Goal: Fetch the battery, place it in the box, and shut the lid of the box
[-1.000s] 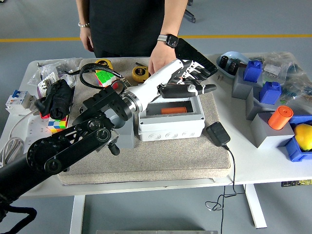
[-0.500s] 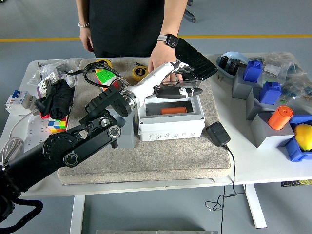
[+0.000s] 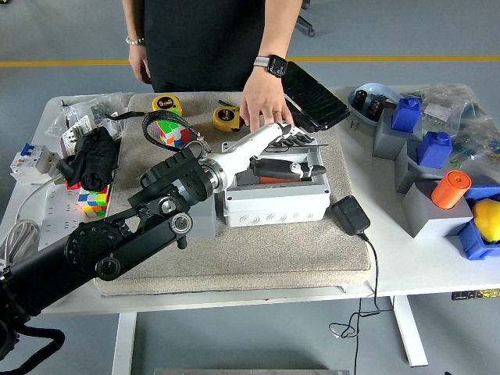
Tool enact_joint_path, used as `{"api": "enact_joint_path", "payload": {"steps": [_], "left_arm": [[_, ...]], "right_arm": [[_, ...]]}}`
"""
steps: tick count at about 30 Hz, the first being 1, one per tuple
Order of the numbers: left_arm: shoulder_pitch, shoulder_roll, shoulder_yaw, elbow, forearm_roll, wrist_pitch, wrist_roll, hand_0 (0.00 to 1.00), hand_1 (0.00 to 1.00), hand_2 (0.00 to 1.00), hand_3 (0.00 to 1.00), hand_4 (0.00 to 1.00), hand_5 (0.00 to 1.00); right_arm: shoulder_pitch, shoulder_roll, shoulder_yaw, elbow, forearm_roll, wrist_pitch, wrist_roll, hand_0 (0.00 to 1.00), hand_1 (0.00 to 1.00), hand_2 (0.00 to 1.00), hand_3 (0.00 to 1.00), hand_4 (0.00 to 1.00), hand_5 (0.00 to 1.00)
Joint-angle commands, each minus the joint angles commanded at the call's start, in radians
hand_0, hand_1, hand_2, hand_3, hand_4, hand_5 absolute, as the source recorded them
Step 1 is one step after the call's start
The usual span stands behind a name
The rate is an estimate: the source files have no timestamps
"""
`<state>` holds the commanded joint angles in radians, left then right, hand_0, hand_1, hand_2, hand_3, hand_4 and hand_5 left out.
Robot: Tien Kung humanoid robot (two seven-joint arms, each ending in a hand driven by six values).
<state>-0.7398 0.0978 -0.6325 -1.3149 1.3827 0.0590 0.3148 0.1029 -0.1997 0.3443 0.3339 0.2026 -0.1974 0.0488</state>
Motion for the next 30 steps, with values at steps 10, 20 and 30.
{"api": "enact_joint_path", "payload": {"steps": [10,20,30], "left_arm": [[0.005,-0.007,0.037,0.006,-0.017,-0.002,0.000,0.609,0.662,0.659,0.715,0.998,0.617],[0.046,0.023,-0.031,-0.050,-0.053,0.023,-0.035,0.601,0.679,0.667,0.718,0.998,0.615],[0.211,0.128,-0.261,-0.155,-0.100,0.089,-0.116,0.658,0.703,0.679,0.722,0.998,0.608]], "right_arm": [[-0.001,0.000,-0.001,0.000,0.000,-0.001,0.000,0.582,0.635,0.643,0.575,0.952,0.469],[0.005,-0.001,-0.010,0.000,0.001,-0.002,0.000,0.583,0.634,0.643,0.575,0.952,0.469],[-0.005,-0.003,-0.012,-0.003,0.001,0.003,-0.004,0.583,0.635,0.644,0.575,0.953,0.468]]}}
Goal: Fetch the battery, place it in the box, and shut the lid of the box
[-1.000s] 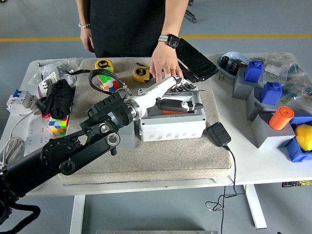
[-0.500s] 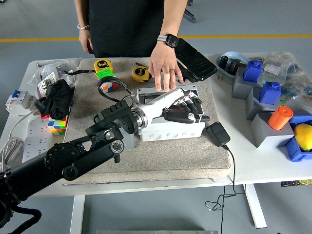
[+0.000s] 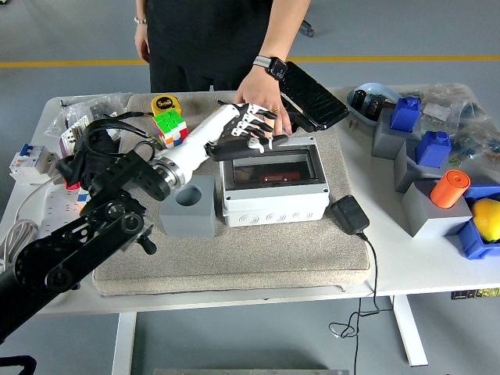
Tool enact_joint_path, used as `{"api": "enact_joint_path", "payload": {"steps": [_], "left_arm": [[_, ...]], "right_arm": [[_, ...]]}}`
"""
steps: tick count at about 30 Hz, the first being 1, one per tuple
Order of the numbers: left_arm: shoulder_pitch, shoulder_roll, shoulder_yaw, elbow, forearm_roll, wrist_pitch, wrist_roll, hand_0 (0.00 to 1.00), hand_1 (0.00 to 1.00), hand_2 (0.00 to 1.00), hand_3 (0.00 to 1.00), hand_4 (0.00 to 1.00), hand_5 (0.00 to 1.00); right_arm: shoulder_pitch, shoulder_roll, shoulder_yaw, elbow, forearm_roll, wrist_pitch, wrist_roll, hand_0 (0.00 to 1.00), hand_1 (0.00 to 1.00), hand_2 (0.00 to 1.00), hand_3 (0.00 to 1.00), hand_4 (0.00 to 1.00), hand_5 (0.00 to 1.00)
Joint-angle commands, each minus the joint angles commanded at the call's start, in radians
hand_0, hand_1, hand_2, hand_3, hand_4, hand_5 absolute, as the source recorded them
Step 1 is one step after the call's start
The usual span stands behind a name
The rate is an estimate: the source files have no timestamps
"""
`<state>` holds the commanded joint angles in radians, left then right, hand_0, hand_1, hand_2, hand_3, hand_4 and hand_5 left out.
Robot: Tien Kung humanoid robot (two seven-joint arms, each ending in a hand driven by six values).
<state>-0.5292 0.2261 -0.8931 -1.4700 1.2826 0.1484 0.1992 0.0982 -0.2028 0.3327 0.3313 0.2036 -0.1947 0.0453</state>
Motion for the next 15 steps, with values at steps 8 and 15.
{"api": "enact_joint_path", "payload": {"steps": [8,15], "left_arm": [[0.105,0.032,-0.170,0.019,-0.188,0.049,-0.118,0.697,0.711,0.682,0.720,0.998,0.600],[0.166,0.052,-0.327,0.078,-0.296,0.046,-0.200,0.712,0.716,0.688,0.721,0.998,0.596]], "right_arm": [[0.008,0.005,0.010,0.001,-0.005,-0.004,0.005,0.582,0.635,0.643,0.574,0.952,0.469],[0.007,0.003,0.011,-0.002,-0.001,-0.002,0.000,0.583,0.635,0.644,0.574,0.952,0.469]]}}
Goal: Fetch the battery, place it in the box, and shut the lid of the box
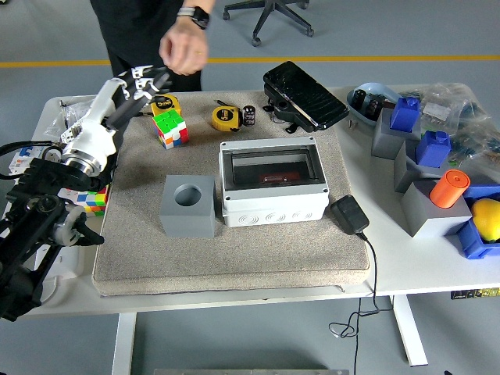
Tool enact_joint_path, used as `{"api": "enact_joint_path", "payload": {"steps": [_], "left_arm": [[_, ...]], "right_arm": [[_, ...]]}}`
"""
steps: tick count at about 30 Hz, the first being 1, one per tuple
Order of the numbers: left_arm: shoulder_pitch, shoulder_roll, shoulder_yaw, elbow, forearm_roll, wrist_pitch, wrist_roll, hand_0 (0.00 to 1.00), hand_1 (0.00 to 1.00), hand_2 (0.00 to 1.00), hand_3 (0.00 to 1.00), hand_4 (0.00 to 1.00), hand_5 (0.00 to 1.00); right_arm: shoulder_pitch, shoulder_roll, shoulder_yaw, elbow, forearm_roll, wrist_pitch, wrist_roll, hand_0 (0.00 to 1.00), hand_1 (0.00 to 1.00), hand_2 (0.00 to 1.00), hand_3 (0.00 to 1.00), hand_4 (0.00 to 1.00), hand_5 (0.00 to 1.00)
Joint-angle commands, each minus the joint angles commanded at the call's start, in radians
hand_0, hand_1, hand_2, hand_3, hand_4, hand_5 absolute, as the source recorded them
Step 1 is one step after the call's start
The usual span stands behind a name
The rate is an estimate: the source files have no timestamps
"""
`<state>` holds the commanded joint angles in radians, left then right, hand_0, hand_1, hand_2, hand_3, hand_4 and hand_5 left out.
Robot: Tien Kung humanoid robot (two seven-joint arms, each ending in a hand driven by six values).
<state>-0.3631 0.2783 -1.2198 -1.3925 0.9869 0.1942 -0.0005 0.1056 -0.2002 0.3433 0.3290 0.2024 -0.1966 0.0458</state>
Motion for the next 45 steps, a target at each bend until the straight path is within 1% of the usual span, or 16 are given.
{"api": "enact_joint_path", "payload": {"steps": [2,4,6,8,11,14,20,39,45], "left_arm": [[0.012,0.002,-0.033,0.015,0.001,-0.002,-0.008,0.712,0.716,0.688,0.721,0.998,0.596],[0.039,0.003,-0.078,0.036,0.016,-0.003,-0.006,0.723,0.723,0.692,0.723,0.998,0.595],[0.056,0.004,-0.103,0.044,0.021,-0.005,-0.004,0.723,0.723,0.692,0.723,0.998,0.595],[0.072,0.008,-0.120,0.046,0.029,-0.006,-0.001,0.723,0.723,0.692,0.723,0.998,0.595],[0.082,0.015,-0.122,0.047,0.032,-0.011,0.005,0.718,0.721,0.691,0.721,0.998,0.589],[0.087,0.018,-0.120,0.045,0.040,-0.017,0.014,0.718,0.721,0.691,0.721,0.998,0.589],[0.090,0.015,-0.127,0.039,0.050,-0.023,0.029,0.720,0.719,0.688,0.721,0.998,0.584],[0.080,0.018,-0.177,0.020,0.070,-0.033,0.047,0.719,0.718,0.689,0.720,0.998,0.577],[0.084,0.025,-0.185,0.015,0.073,-0.036,0.051,0.717,0.717,0.688,0.719,0.998,0.577]], "right_arm": [[0.000,0.000,-0.002,-0.001,0.002,0.001,-0.001,0.583,0.635,0.644,0.574,0.952,0.469],[0.003,0.001,-0.004,-0.003,0.006,0.002,-0.001,0.582,0.635,0.643,0.574,0.952,0.469],[0.005,0.001,-0.006,-0.004,0.008,0.003,-0.001,0.582,0.635,0.643,0.574,0.952,0.469],[0.006,0.002,-0.010,-0.006,0.012,0.005,-0.002,0.582,0.635,0.643,0.574,0.952,0.469],[0.009,0.003,-0.023,-0.010,0.025,0.009,-0.005,0.583,0.635,0.643,0.574,0.952,0.469],[0.012,0.005,-0.033,-0.016,0.038,0.012,-0.010,0.583,0.635,0.643,0.574,0.952,0.469],[0.018,0.006,-0.029,-0.020,0.041,0.017,-0.020,0.582,0.635,0.644,0.575,0.952,0.469],[0.040,0.008,-0.066,-0.021,0.059,0.021,-0.026,0.584,0.637,0.645,0.576,0.952,0.471],[0.045,0.001,-0.070,-0.022,0.060,0.020,-0.034,0.583,0.637,0.645,0.578,0.952,0.470]]}}
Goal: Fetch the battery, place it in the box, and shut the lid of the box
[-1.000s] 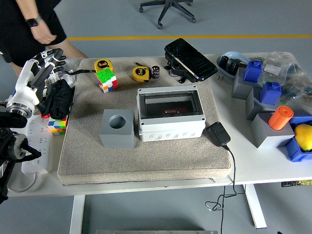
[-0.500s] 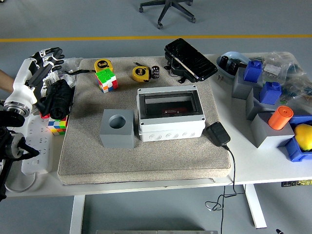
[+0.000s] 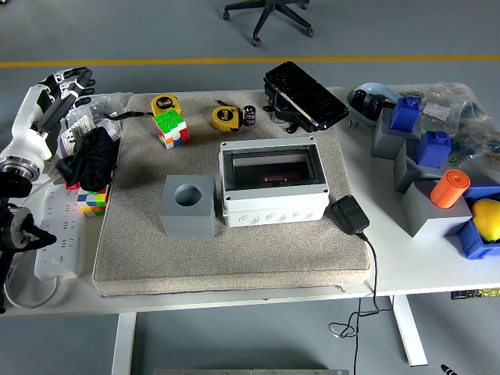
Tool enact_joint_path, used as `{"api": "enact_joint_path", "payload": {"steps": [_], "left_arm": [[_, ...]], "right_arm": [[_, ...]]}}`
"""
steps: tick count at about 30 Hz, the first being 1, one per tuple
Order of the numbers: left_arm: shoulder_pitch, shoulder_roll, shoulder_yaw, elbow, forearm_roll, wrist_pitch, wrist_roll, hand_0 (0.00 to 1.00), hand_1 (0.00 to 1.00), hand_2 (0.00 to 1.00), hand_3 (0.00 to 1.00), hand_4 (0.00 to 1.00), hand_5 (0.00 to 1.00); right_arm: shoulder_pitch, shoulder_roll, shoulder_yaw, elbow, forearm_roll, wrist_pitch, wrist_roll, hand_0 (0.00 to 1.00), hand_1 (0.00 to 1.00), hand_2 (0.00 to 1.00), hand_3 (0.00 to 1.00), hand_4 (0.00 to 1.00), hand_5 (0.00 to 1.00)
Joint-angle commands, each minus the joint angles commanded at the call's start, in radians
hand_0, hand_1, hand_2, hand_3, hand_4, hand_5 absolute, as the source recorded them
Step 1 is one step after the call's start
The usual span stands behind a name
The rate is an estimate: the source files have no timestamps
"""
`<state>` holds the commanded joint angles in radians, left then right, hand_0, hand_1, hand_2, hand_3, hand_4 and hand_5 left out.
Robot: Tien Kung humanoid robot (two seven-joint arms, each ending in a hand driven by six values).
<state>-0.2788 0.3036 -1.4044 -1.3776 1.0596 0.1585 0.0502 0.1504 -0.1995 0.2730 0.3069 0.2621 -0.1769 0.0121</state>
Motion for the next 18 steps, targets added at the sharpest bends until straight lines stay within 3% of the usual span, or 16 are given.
{"api": "enact_joint_path", "payload": {"steps": [18], "left_arm": [[0.003,0.002,-0.008,-0.011,0.004,-0.002,0.008,0.717,0.716,0.685,0.717,0.998,0.578]], "right_arm": [[0.008,0.001,-0.015,-0.002,0.012,-0.001,-0.007,0.584,0.637,0.651,0.579,0.954,0.474]]}}
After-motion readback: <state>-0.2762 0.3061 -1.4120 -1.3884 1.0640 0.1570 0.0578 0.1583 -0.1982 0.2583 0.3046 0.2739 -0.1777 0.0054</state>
